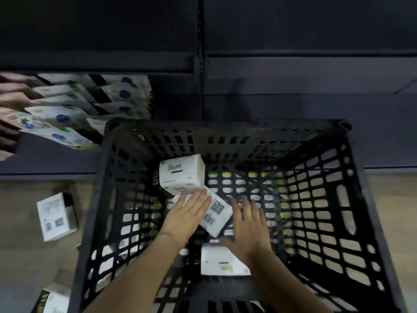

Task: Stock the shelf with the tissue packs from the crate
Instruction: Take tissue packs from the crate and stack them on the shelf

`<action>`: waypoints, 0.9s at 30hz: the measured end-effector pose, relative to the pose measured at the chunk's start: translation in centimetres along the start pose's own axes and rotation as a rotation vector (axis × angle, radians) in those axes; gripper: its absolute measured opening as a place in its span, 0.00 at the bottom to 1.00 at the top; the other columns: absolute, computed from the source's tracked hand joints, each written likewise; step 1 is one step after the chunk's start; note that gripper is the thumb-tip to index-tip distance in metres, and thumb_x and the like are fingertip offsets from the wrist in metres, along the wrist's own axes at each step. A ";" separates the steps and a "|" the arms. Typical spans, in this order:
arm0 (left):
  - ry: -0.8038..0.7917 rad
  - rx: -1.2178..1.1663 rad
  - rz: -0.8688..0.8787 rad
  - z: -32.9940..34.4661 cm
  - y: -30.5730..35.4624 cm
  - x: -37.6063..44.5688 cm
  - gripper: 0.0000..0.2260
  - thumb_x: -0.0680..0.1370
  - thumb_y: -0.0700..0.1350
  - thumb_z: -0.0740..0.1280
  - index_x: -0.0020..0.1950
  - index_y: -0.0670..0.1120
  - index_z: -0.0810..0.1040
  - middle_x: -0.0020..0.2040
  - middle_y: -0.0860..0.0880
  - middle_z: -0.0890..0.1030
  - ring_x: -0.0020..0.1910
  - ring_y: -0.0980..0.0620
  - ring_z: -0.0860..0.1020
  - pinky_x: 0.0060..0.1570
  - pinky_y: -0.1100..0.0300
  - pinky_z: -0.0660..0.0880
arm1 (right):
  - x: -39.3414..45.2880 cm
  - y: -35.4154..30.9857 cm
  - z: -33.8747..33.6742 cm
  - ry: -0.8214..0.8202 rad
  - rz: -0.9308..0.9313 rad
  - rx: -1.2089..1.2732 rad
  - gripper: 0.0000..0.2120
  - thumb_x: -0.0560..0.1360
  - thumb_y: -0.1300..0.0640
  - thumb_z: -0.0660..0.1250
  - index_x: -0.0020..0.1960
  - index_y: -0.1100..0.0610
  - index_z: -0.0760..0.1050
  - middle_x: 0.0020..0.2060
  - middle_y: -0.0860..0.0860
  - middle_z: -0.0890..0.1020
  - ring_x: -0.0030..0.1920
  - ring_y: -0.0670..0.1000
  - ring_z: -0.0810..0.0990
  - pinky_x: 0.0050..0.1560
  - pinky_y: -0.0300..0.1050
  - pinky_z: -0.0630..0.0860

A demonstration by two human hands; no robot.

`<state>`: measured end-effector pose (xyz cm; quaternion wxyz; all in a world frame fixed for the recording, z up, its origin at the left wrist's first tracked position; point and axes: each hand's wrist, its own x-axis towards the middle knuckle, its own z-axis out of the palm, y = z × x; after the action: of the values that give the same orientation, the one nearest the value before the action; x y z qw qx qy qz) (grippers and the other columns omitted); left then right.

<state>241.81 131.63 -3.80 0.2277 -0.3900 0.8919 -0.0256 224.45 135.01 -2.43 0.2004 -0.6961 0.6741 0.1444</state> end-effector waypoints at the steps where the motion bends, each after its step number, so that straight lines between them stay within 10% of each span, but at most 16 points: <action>1: -0.022 0.037 0.051 0.3 0.1 1.1 0.31 0.80 0.40 0.51 0.70 0.39 0.30 0.77 0.41 0.42 0.76 0.43 0.43 0.69 0.47 0.35 | 0.4 0.2 0.2 -0.006 -0.004 -0.009 0.51 0.64 0.33 0.70 0.75 0.60 0.57 0.73 0.63 0.60 0.72 0.65 0.60 0.69 0.62 0.60; 6: 0.007 0.254 0.216 1.0 1.7 4.8 0.27 0.82 0.42 0.46 0.74 0.39 0.32 0.77 0.38 0.42 0.75 0.41 0.41 0.66 0.46 0.31 | 1.3 1.8 1.9 -0.059 0.033 -0.009 0.52 0.61 0.31 0.71 0.74 0.59 0.59 0.72 0.63 0.61 0.71 0.66 0.61 0.66 0.67 0.63; 12: -0.120 0.134 0.209 1.4 2.7 6.4 0.27 0.83 0.43 0.47 0.75 0.39 0.33 0.76 0.36 0.47 0.75 0.37 0.46 0.68 0.45 0.31 | 1.5 3.3 2.6 -0.086 0.000 0.034 0.47 0.72 0.35 0.62 0.77 0.55 0.39 0.76 0.57 0.41 0.75 0.61 0.41 0.71 0.64 0.47; 17: -0.108 0.007 0.212 -0.5 2.1 6.6 0.33 0.78 0.46 0.60 0.75 0.35 0.46 0.72 0.37 0.58 0.71 0.37 0.57 0.73 0.47 0.45 | 0.9 3.0 1.7 -0.048 0.007 0.054 0.49 0.64 0.35 0.70 0.76 0.57 0.56 0.74 0.60 0.57 0.73 0.65 0.56 0.65 0.70 0.59; 22: 0.083 -0.351 0.156 -3.1 1.1 5.5 0.44 0.55 0.57 0.76 0.65 0.39 0.71 0.58 0.43 0.76 0.57 0.45 0.75 0.61 0.55 0.68 | -1.3 3.7 -2.7 -0.020 0.022 0.052 0.48 0.72 0.37 0.63 0.77 0.56 0.40 0.75 0.60 0.39 0.75 0.62 0.38 0.71 0.67 0.44; 27: 0.118 -0.644 0.129 -7.7 0.3 2.8 0.43 0.61 0.54 0.76 0.70 0.42 0.60 0.65 0.42 0.71 0.65 0.44 0.70 0.68 0.56 0.63 | -3.7 4.1 -7.7 -0.032 0.039 0.013 0.62 0.53 0.27 0.72 0.74 0.62 0.57 0.71 0.65 0.63 0.69 0.68 0.64 0.58 0.73 0.68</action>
<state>236.66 128.90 1.96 0.0418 -0.3823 0.8888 0.2493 219.68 134.61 5.78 0.2129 -0.6791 0.6852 0.1552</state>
